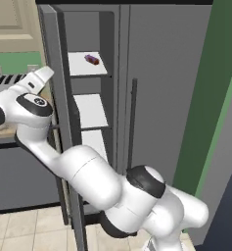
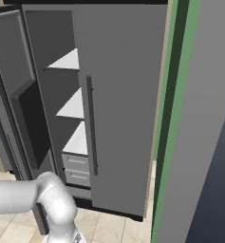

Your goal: Pick up the frozen chicken drumstick from the freezer, place it on any shelf in the fridge, and close the fridge and freezer doors when done.

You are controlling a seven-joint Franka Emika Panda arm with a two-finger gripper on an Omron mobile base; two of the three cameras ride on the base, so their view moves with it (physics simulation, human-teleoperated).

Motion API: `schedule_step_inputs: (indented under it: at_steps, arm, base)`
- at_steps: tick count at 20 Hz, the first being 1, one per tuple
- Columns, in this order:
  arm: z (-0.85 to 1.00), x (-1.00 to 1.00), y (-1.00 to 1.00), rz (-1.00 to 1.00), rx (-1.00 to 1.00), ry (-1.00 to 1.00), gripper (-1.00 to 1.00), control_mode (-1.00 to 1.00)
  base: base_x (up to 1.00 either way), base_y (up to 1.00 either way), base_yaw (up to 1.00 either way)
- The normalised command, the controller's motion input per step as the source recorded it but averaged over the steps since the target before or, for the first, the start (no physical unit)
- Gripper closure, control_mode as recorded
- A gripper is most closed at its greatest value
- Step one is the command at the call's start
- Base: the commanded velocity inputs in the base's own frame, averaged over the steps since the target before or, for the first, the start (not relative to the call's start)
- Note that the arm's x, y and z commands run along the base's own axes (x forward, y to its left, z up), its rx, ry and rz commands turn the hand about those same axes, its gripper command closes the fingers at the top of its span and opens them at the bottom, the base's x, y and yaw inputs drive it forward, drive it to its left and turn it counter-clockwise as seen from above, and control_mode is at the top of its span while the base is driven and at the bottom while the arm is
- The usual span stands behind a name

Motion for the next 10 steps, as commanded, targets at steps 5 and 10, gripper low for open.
schedule_step_inputs:
  at_steps: [5, 10]
  arm:
    - [-0.12, 0.19, -0.88, 0.0, 0.06, 0.0, -1.0, -1.0]
    - [-0.12, 0.17, -1.0, 0.0, 0.1, 0.0, -1.0, -1.0]
  base:
    - [0.0, 0.0, 0.0]
    - [0.0, 0.0, 0.0]
